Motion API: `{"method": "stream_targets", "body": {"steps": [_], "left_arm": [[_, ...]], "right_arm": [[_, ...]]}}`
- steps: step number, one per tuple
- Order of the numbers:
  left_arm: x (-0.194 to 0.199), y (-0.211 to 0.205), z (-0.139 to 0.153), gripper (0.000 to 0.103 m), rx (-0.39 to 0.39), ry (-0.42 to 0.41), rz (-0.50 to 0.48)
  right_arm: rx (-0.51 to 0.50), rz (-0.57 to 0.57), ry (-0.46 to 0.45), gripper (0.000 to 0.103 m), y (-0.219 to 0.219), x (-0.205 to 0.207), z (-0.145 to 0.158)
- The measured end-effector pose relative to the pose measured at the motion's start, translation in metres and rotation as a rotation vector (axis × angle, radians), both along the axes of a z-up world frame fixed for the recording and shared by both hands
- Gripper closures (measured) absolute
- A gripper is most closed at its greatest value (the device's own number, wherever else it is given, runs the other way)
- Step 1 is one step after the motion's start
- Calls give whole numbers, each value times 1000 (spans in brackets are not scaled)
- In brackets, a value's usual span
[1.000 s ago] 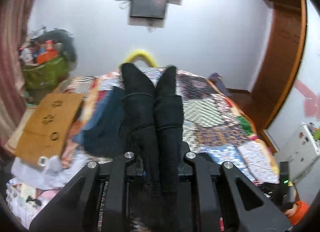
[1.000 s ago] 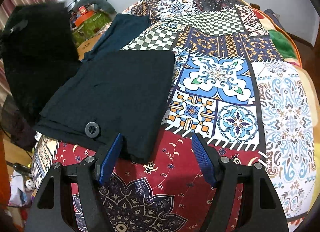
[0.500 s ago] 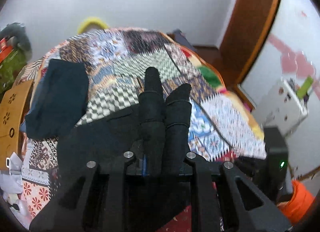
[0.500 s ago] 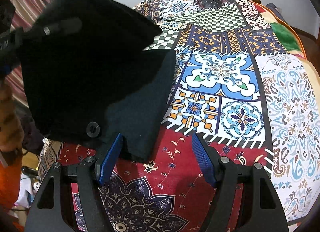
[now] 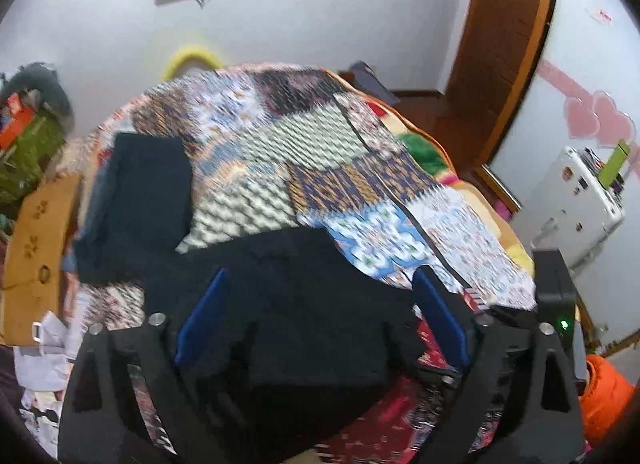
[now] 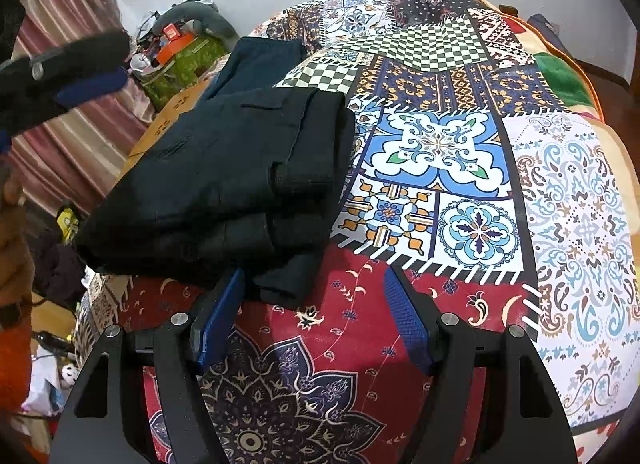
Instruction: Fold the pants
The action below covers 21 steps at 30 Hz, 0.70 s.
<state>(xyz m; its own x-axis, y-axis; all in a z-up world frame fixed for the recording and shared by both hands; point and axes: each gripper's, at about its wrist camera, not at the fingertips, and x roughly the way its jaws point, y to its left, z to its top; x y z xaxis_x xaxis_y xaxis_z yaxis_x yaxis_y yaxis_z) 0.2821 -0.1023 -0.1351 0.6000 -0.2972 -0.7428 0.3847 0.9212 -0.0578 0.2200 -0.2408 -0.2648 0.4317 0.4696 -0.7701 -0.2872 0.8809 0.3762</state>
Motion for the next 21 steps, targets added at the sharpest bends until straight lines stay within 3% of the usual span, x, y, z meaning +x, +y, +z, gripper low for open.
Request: {"method": "stream_targets", "body": {"steps": [3, 6, 8, 15, 21], "left_arm": [[16, 22, 9, 1, 34, -47, 55], [42, 46, 3, 0, 72, -50, 128], [69, 65, -14, 0, 115, -10, 196], [141, 105, -78, 0, 200, 154, 296], [157, 110, -136, 1, 334, 242, 260]], "right_arm": [[-12, 7, -9, 35, 2, -3, 2], [-9, 12, -13, 35, 2, -8, 4], [-4, 8, -10, 35, 2, -9, 4], [6, -5, -10, 35, 1, -8, 8], [5, -16, -9, 35, -1, -9, 11]]}}
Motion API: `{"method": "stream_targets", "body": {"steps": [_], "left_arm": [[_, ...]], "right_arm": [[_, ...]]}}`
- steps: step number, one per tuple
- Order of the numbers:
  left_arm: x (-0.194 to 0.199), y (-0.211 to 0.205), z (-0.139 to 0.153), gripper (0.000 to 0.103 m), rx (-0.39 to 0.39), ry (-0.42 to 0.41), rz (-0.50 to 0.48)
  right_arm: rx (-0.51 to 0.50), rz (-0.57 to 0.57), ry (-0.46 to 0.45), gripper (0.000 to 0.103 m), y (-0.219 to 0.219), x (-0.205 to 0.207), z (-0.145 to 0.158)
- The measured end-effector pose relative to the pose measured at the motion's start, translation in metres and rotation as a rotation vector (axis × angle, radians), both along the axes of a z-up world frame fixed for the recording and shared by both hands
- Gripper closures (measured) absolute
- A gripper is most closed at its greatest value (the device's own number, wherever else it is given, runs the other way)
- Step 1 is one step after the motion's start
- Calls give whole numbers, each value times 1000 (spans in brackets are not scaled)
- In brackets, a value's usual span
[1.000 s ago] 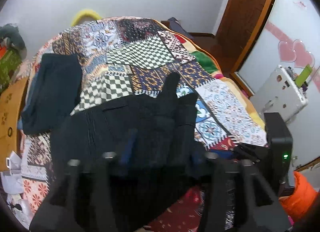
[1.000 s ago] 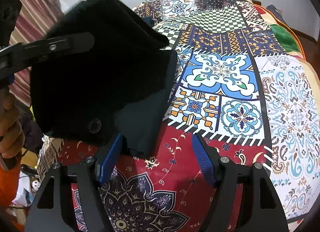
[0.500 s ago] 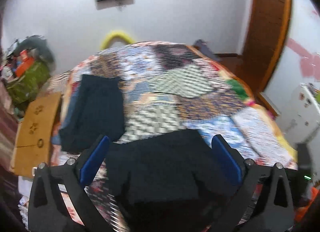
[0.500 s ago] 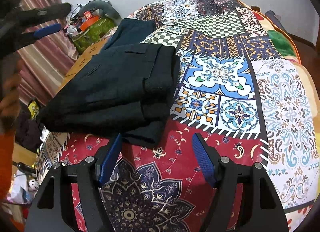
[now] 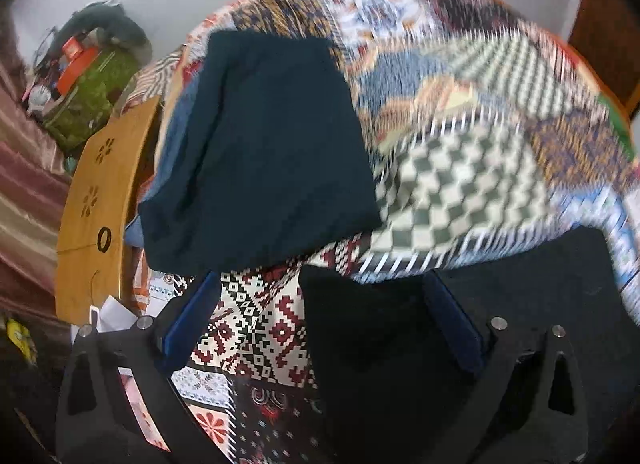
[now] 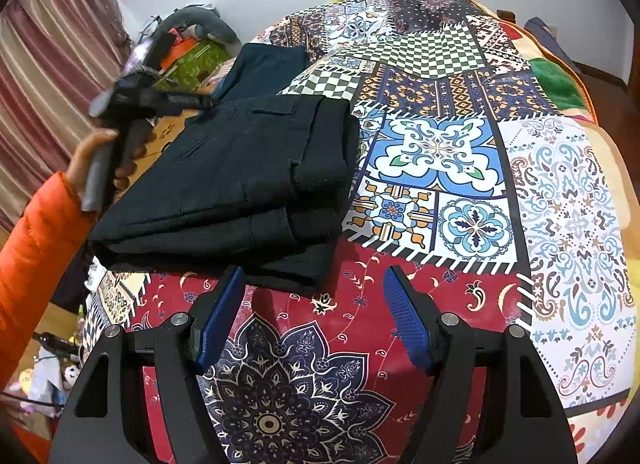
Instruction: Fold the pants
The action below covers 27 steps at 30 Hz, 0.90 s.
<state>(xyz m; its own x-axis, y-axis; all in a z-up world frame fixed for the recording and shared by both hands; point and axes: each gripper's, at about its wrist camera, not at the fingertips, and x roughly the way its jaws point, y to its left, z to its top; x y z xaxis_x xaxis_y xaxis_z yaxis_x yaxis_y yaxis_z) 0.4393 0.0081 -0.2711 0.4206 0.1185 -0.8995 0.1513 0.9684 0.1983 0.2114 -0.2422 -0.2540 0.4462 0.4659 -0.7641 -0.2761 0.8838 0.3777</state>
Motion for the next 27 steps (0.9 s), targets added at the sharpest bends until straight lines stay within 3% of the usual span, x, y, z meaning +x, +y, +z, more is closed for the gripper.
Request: {"method": "stream_targets", "body": {"steps": [3, 8, 15, 20, 27], "left_arm": [[-11, 6, -7, 0, -6, -2, -29], [-32, 25, -7, 0, -87, 76, -17], [-101, 39, 6, 0, -124, 101, -59], [-148, 39, 22, 0, -146, 82, -105], [-183, 28, 37, 1, -272, 66, -122]], "right_arm": [[-8, -19, -1, 35, -3, -1, 1], [-20, -34, -15, 35, -9, -5, 7], [-30, -54, -54, 35, -18, -16, 20], [-33, -62, -78, 35, -22, -21, 29], [-38, -49, -93, 35, -19, -24, 32]]}}
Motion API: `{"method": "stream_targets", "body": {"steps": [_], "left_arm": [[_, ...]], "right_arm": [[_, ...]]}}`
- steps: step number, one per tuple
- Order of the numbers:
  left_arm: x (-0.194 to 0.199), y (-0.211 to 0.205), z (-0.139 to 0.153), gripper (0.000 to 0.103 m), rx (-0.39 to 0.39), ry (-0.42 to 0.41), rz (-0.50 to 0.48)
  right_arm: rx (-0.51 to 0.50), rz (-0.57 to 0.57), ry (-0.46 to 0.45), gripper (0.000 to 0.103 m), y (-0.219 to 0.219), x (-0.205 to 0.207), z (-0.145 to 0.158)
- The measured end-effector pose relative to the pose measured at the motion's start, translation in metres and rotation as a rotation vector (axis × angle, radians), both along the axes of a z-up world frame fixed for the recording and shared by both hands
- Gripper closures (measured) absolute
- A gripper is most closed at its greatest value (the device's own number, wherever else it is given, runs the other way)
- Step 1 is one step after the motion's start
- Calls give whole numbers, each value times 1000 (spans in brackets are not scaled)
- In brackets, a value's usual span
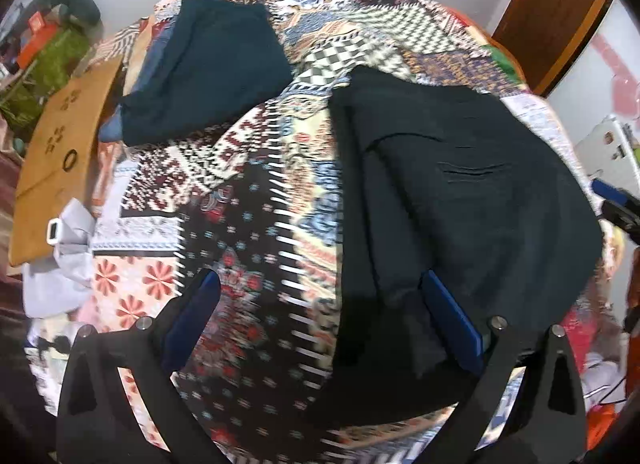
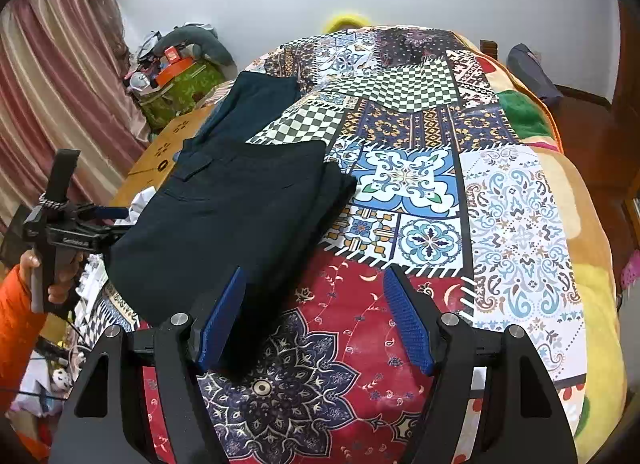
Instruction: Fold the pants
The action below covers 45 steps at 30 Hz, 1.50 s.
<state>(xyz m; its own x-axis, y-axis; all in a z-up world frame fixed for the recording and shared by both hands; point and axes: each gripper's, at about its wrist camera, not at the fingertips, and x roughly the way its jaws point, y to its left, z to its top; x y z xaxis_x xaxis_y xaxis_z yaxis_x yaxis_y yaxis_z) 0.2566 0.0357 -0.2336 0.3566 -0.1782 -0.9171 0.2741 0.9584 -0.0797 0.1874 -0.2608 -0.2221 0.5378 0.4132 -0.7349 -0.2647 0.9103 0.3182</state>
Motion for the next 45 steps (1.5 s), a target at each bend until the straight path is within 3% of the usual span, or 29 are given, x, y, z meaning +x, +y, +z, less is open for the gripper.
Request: {"method": "stream_targets", "body": {"steps": [3, 6, 12, 18, 22, 26, 33, 40, 45], "left_arm": [[-1, -5, 12, 3, 0, -44, 22], [4, -8, 33, 3, -48, -106, 30], [39, -30, 59, 8, -47, -183, -10], [82, -59, 39, 32, -21, -111, -90], [106, -64, 9, 43, -4, -32, -129], [114, -60, -6, 52, -99, 22, -136], [112, -61, -9, 57, -102, -20, -136], [105, -66, -15, 57, -19, -63, -91], [104, -69, -9, 55, 19, -74, -110]], "right_arm": [[-3, 15, -1, 35, 2, 3, 0], [-8, 27, -10, 35, 7, 10, 1], [-5, 24, -41, 35, 14, 42, 6], [-9, 44, -19, 36, 29, 88, -6], [22, 41, 50, 53, 34, 117, -24], [5, 92, 101, 69, 47, 134, -39], [-129, 179, 37, 88, 56, 126, -48], [-168, 171, 7, 91, 59, 127, -60], [-132, 151, 47, 90, 53, 130, -57]]}}
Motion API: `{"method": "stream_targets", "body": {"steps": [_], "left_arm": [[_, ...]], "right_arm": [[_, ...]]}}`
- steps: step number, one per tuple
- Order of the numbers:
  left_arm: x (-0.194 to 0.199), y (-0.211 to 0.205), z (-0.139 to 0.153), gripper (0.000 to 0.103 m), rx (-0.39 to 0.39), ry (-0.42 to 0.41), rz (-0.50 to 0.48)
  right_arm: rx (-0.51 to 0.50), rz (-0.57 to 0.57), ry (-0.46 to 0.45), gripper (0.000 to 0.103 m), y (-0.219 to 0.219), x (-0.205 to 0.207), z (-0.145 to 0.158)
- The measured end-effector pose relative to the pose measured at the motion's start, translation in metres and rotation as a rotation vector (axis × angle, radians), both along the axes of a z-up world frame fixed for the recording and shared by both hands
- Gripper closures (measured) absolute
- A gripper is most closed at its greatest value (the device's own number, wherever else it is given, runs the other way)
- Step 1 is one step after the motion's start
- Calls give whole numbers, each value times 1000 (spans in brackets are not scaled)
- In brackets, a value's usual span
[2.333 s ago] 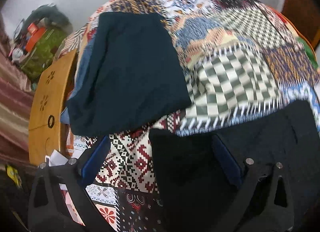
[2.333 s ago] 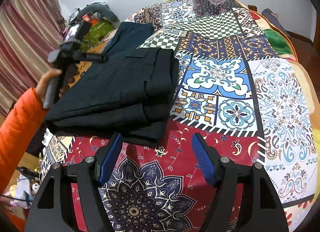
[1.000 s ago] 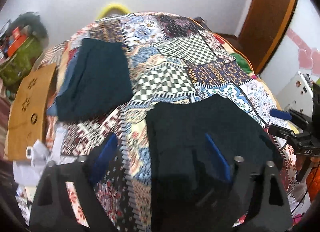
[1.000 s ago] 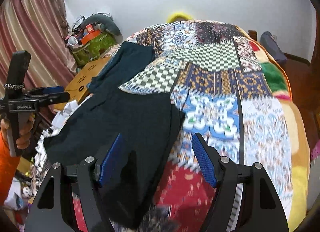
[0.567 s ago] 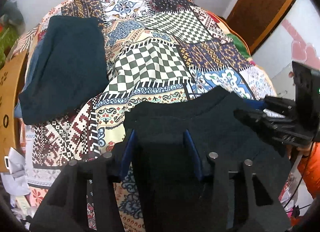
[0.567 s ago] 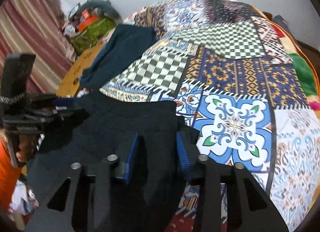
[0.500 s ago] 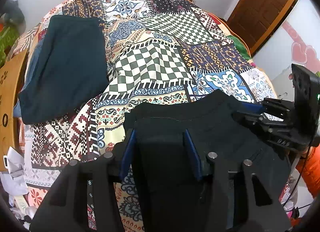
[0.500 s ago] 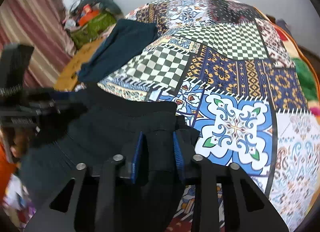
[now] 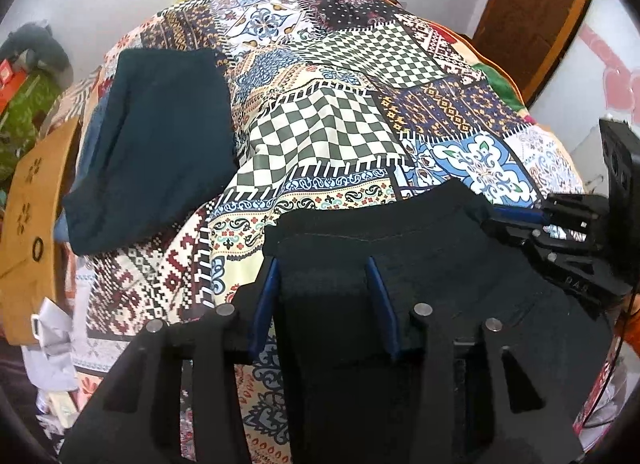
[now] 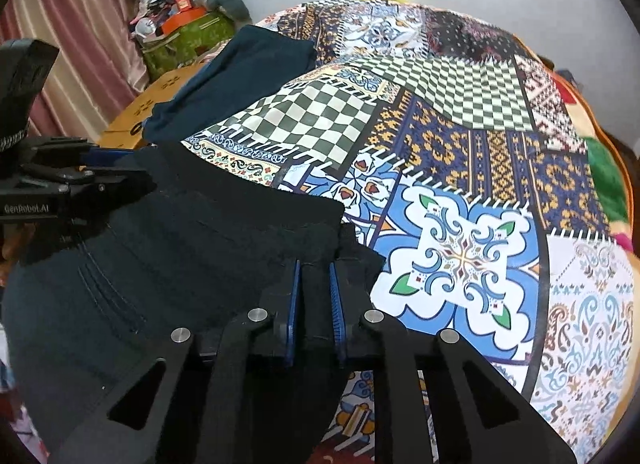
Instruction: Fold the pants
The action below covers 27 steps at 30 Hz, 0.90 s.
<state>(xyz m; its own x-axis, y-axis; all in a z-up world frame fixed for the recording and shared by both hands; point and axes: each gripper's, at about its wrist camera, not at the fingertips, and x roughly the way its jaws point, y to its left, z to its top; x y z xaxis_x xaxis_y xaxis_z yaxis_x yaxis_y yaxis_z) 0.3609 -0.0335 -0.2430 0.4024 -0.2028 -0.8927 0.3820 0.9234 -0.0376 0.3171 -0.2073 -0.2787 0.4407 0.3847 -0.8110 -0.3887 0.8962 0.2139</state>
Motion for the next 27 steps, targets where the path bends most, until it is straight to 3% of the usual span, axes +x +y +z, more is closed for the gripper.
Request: {"method": "stream_targets", "body": {"steps": [6, 13, 17, 21, 23, 27], "left_arm": [[-22, 1, 36, 56, 81, -102, 10], [-47, 5, 65, 49, -18, -113, 10], [-62, -2, 54, 48, -7, -88, -20], [-75, 2, 24, 47, 17, -22, -13], [-83, 9, 16, 36, 12, -14, -7], [-102, 28, 16, 33, -17, -29, 12]], "right_arm": [[41, -36, -16, 88, -14, -12, 36], [135, 8, -74, 68, -2, -41, 77], [116, 85, -63, 60, 21, -59, 75], [75, 131, -10, 53, 35, -74, 52], [49, 133, -20, 51, 34, -83, 43], [24, 123, -48, 50, 24, -97, 44]]}}
